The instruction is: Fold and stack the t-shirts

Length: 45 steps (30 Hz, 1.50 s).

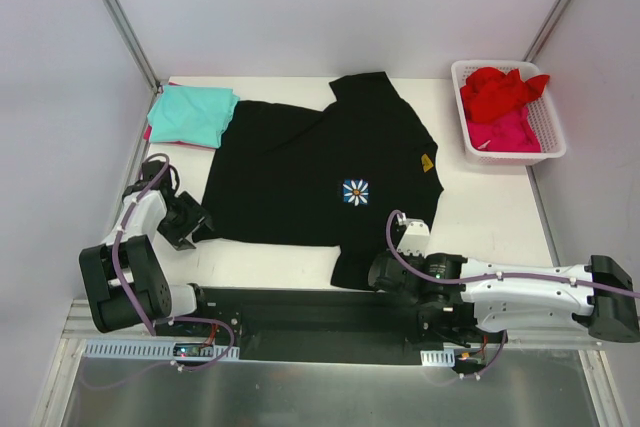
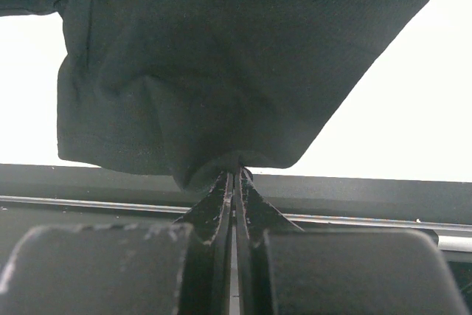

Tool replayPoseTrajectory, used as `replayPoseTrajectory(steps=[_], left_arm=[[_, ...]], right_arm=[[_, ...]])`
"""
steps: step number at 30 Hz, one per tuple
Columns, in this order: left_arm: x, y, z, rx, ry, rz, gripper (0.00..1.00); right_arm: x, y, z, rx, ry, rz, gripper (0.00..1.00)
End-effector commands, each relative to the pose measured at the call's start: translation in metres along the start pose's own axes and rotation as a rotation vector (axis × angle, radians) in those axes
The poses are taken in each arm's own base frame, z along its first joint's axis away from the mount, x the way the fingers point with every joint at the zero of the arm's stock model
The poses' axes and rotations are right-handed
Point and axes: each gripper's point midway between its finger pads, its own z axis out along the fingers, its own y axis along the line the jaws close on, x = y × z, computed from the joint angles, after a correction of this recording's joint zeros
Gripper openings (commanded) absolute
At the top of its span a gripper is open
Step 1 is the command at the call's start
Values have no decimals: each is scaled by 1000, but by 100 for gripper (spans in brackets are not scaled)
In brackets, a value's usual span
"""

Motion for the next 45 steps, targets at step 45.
replayPoseTrajectory(steps=[45], left_arm=[[-21, 17, 8, 14, -4, -122, 37]], right_arm=[[-2, -4, 0, -27, -2, 19, 1]])
